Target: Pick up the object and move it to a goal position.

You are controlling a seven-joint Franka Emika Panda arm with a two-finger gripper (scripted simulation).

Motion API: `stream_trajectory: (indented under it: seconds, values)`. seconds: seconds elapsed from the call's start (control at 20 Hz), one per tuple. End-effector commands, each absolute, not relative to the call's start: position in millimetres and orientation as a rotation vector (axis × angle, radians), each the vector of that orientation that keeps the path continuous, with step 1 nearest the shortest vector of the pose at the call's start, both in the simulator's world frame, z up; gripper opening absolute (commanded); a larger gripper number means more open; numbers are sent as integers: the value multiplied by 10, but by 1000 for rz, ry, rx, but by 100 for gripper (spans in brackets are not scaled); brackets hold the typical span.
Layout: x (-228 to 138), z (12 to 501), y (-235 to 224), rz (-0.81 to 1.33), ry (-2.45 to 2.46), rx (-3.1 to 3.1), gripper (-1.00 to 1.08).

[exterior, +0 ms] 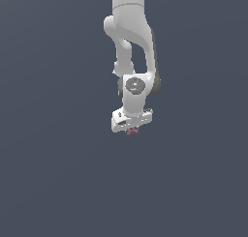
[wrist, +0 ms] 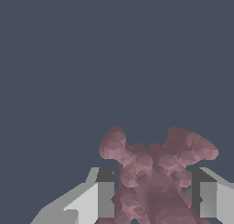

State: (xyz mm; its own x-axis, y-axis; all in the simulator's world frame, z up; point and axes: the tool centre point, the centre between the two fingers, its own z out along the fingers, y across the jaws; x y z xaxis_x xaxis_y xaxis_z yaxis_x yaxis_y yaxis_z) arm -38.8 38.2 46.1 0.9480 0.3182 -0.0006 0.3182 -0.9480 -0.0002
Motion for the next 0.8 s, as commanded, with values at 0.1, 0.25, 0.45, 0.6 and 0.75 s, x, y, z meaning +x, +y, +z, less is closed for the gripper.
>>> stream_trajectory:
  seconds: [0.1, 0.25, 0.45, 0.6, 0.75]
  values:
    - [-385, 456, 382, 0, -507, -3100, -100]
    - [-385, 456, 382, 0, -507, -3100, -100]
    - [-382, 461, 386, -1, -508, -3100, -100]
    - [-357, 493, 379, -1, -508, -3100, -100]
    - [-303, 563, 365, -1, -508, -3100, -100]
